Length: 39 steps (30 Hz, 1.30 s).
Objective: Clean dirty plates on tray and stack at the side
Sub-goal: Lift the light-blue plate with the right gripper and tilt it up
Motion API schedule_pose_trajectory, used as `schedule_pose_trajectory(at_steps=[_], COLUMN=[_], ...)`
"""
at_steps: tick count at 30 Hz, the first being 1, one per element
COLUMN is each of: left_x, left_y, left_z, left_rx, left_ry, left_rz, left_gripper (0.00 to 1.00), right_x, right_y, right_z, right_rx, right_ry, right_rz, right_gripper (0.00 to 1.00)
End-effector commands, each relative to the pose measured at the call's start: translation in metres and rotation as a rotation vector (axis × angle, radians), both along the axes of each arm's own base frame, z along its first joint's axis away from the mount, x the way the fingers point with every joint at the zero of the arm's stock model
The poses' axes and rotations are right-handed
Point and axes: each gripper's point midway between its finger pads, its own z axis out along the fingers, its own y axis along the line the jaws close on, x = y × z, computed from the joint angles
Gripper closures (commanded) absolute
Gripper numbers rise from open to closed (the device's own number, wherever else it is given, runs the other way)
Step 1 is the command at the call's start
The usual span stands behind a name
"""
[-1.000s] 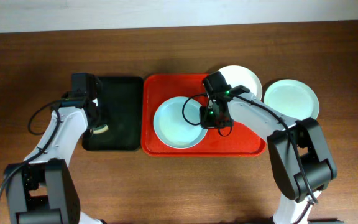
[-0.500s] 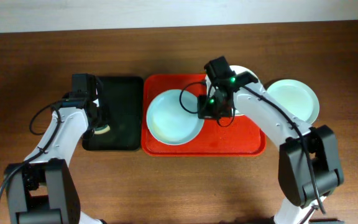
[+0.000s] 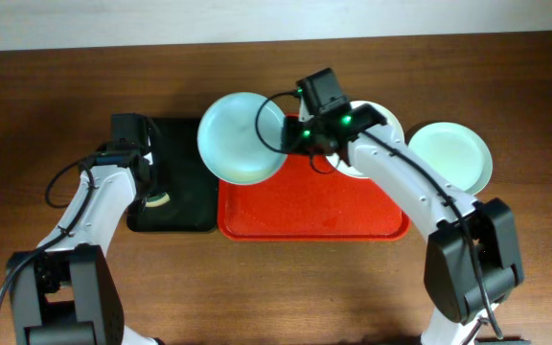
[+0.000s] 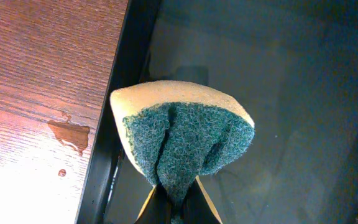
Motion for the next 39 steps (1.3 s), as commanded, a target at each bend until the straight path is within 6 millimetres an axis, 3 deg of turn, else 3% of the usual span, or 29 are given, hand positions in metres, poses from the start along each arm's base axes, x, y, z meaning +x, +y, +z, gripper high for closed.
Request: schedule_pose_trajectory(at_steps=[1, 7, 14, 18, 23, 30, 36, 39], left_x=[-0.003, -0.003, -0.003, -0.003, -0.003, -0.002, -0.001, -0.001], left_y=[-0.001, -0.002, -0.003, -0.003, -0.003, -0.003, -0.007, -0.007], left_z=[-0.006, -0.006, -0.006, -0.006, -0.006, -0.006, -0.006, -0.006], left_rx=[-0.011, -0.019, -0.021, -0.021, -0.021, -0.022, -0.043, -0.043], left_ry=[0.016, 0.016, 0.017, 0.016, 0.016, 0.012, 0.008, 0.008], left_rz=[0.009, 0.006, 0.006, 0.005, 0.005, 0.005, -0.002, -0.002], left_gripper=[1.00, 1.00, 0.99, 0.99, 0.99, 0.99, 0.98, 0.99], right_x=[0.011, 0.027, 0.036, 0.044, 0.057, 0.056, 0.055, 0.048], right_y=[0.024, 0.060, 0.065, 0.080, 0.078, 0.101, 0.104, 0.111], right_z=[0.007, 0.013, 0.025, 0.047, 0.071, 0.104, 0.159, 0.184], right_rx=[-0.014, -0.034, -0.133, -0.176, -0.254, -0.357, -0.630, -0.681], right_ry=[-0.090, -0.265, -0.424, -0.570, -0.712, -0.914, -1.186, -1.291], right_rz=[-0.045, -0.098, -0.184, -0.065, -0.037, 0.099, 0.133, 0.133], right_gripper=[0.96, 0.96, 0.96, 0.96, 0.96, 0.96, 0.96, 0.96])
